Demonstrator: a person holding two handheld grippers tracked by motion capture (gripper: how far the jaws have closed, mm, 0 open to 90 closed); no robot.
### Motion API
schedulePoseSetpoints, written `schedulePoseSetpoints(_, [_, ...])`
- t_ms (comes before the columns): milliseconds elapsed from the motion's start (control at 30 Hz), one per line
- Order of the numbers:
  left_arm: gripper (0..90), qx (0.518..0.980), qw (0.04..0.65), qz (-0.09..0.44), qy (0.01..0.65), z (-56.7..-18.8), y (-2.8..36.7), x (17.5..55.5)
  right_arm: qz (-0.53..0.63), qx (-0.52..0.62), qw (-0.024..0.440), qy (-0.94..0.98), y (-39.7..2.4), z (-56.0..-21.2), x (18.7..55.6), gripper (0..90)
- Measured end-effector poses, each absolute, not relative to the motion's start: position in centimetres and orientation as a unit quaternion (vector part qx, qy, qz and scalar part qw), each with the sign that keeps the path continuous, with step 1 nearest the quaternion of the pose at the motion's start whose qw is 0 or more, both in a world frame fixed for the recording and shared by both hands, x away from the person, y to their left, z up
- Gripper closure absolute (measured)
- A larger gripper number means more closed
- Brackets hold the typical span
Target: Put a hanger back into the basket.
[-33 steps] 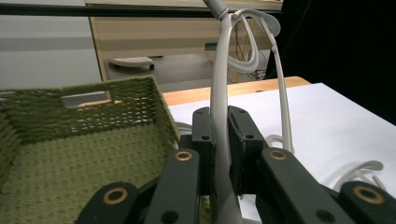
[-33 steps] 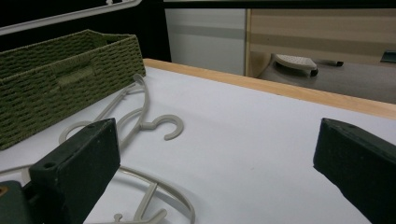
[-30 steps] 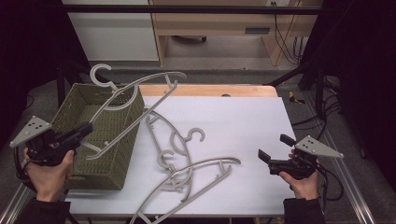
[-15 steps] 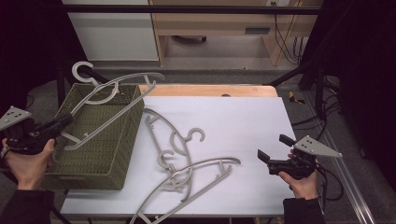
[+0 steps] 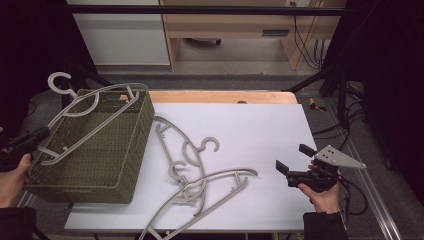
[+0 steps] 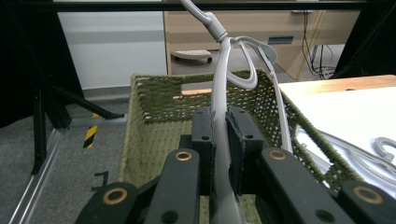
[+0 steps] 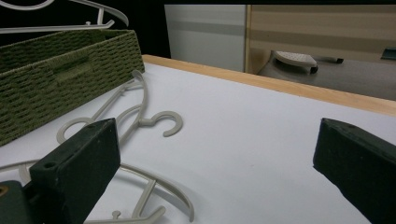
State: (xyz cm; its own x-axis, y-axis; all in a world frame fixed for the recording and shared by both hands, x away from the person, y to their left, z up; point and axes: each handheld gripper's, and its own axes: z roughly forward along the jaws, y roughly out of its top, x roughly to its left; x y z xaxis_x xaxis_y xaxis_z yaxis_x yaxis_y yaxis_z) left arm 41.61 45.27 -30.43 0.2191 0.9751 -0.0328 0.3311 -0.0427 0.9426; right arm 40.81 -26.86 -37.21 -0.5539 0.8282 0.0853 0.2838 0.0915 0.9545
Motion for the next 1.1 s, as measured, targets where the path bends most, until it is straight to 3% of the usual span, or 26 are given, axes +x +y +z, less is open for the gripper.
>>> schedulePoseSetpoints(333, [81.5, 0.635, 0.436, 0.354, 0.530, -31.5, 47.3, 41.1, 0.540, 0.402, 0.250, 0.696, -26.7, -37.3, 40.9, 1.0])
schedulePoseSetpoints(1100, [81.4, 0.687, 0.378, 0.327, 0.528, -35.7, 45.2, 45.5, 0.540, 0.401, 0.249, 0.697, -26.6, -37.4, 40.9, 1.0])
